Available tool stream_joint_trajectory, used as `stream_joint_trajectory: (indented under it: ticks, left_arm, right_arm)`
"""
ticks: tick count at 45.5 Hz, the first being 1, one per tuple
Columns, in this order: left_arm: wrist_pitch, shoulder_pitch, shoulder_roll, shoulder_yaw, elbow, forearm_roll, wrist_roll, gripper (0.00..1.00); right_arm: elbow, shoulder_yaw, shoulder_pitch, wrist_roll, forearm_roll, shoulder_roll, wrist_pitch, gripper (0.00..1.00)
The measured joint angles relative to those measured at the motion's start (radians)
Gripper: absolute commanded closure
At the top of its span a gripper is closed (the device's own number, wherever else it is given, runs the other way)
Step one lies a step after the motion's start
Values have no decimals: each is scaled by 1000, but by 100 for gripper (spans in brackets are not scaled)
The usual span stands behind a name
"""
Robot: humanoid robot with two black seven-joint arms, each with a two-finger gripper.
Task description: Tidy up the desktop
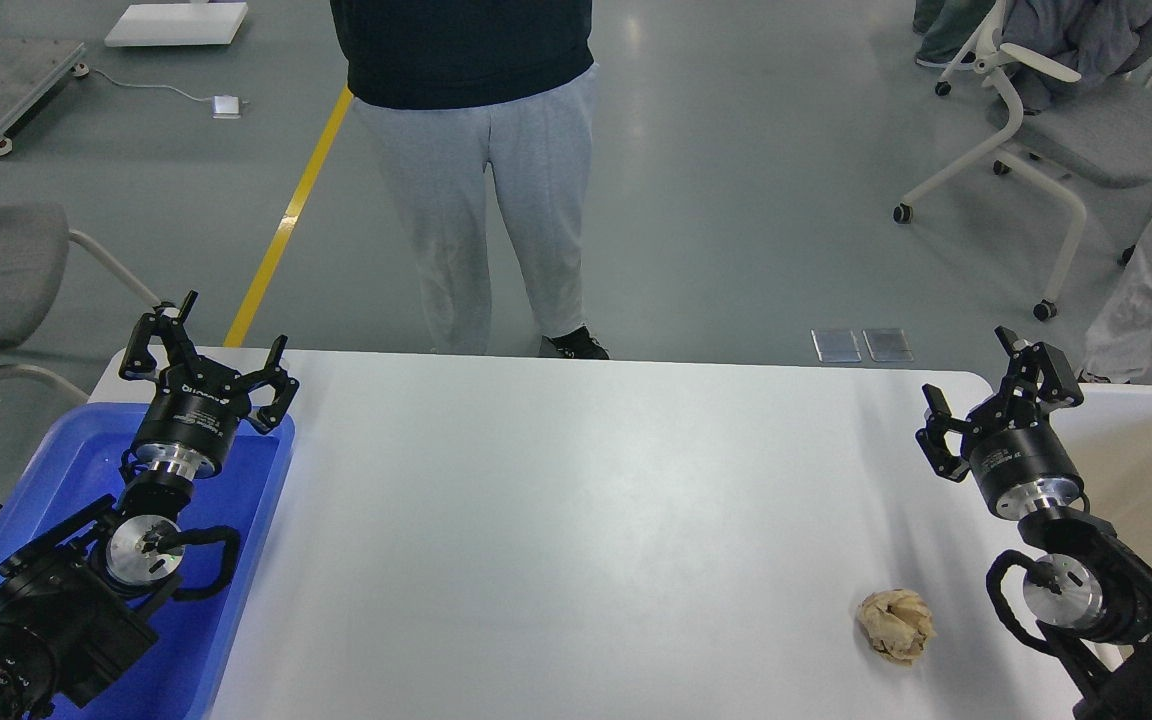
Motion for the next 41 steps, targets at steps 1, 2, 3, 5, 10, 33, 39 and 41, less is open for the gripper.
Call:
stream_joint_trajectory:
  ticks: [1,2,3,5,10,33,39,41]
  left_arm:
    - [0,0,0,0,0,0,0,0]
    - [0,0,0,0,0,0,0,0]
    - [0,0,0,0,0,0,0,0]
    - [0,0,0,0,0,0,0,0]
    - [0,0,0,0,0,0,0,0]
    - [0,0,0,0,0,0,1,0]
    - [0,0,0,0,0,0,1,0]
    - [0,0,0,0,0,0,1,0]
  right_arm:
    - [15,-3,-3,-10,4,-10,0,0]
    - [27,-5,-5,-15,6,-17,-1,0]
    - [39,-7,-8,-21,8,-26,-2,0]
    - [69,-16,-14,-32,12,-47,-6,0]
    - [141,-48,-28,-48,13,-105,-27,0]
    - [489,-239,-62,-80,-150,-394,-82,0]
    - [552,-301,-65,-83,-280,-457,-83,0]
    - [569,-323,-65,-84,-334,-479,-83,0]
